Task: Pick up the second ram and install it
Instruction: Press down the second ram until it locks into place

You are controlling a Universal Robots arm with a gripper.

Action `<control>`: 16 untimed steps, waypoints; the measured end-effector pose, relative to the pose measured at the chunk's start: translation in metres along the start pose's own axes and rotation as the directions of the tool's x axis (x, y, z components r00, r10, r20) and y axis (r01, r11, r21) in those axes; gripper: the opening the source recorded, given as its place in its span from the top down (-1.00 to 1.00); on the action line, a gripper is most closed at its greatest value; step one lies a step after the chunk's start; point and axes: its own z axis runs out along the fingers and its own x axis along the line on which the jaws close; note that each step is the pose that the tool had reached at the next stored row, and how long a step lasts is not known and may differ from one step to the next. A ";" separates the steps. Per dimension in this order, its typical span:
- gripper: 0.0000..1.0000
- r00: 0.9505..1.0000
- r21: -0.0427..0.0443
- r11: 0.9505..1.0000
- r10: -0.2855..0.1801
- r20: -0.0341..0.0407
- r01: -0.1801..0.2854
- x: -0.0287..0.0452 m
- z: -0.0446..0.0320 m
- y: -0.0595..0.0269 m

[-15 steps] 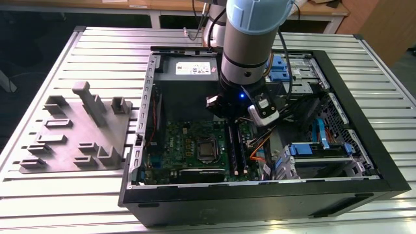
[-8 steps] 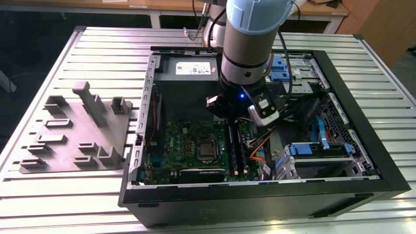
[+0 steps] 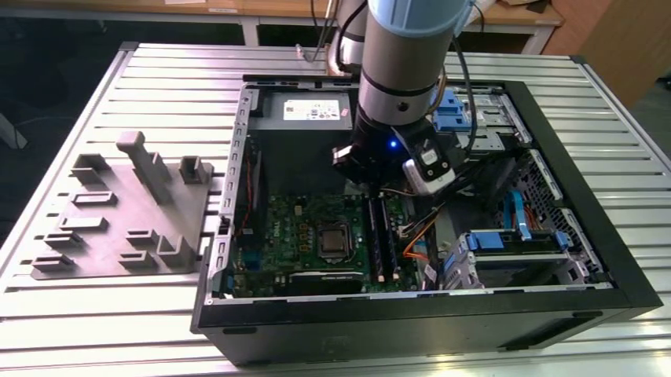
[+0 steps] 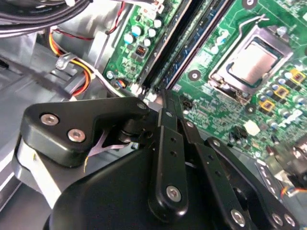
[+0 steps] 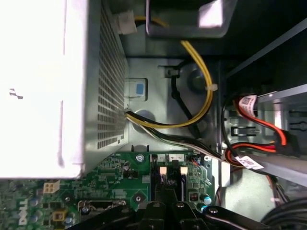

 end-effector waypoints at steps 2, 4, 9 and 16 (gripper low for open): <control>0.80 1.000 0.000 1.000 0.000 0.000 0.000 -0.0001 -0.0039 0.0003; 0.80 1.000 0.000 1.000 0.000 0.000 0.000 -0.0002 -0.0046 0.0004; 0.80 1.000 0.000 1.000 0.000 0.000 0.000 -0.0002 -0.0049 0.0004; 0.80 1.000 0.000 1.000 0.000 0.000 0.000 -0.0002 -0.0050 0.0004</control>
